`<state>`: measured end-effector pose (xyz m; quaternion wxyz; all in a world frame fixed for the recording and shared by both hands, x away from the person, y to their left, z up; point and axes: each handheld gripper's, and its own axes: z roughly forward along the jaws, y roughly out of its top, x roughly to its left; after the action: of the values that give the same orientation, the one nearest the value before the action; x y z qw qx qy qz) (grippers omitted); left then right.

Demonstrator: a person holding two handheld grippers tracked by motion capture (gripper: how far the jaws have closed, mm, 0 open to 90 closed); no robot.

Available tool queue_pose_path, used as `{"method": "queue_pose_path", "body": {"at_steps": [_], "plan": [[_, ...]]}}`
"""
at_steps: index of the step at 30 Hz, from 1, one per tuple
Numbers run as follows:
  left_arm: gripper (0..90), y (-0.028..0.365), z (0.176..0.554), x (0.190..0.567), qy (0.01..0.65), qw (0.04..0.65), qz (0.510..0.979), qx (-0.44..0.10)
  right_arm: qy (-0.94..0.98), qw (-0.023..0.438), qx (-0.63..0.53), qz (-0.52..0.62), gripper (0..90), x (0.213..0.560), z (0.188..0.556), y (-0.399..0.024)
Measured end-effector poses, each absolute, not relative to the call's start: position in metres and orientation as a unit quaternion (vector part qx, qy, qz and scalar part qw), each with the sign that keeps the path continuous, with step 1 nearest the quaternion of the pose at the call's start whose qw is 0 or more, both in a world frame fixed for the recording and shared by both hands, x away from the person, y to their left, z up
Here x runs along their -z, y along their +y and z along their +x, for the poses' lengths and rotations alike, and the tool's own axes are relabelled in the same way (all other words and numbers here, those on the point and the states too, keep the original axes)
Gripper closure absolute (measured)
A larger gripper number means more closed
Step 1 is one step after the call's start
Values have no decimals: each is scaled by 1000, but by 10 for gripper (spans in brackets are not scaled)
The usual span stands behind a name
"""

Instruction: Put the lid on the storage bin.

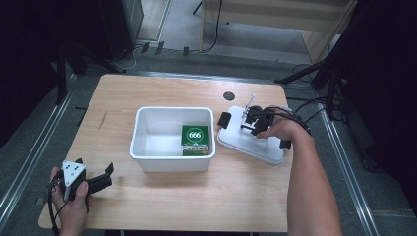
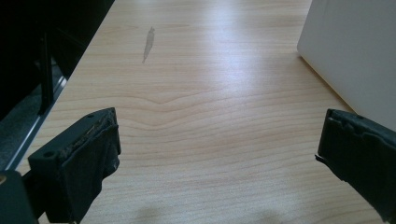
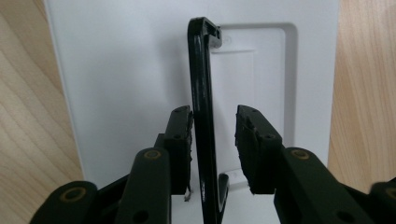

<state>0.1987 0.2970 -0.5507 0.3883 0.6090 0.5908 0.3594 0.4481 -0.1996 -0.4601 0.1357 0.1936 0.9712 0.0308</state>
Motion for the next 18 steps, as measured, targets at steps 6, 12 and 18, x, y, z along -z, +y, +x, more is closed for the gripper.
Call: {"method": "queue_pose_path", "body": {"at_steps": [6, 12, 18], "plan": [[0, 297, 199, 551, 591, 389, 608, -359, 969, 147, -20, 199, 761, 463, 449, -199], [0, 297, 199, 551, 591, 389, 608, -359, 965, 173, -19, 197, 832, 462, 448, -201], [0, 297, 199, 551, 591, 389, 609, -359, 966, 172, -17, 192, 853, 459, 448, -204]]}}
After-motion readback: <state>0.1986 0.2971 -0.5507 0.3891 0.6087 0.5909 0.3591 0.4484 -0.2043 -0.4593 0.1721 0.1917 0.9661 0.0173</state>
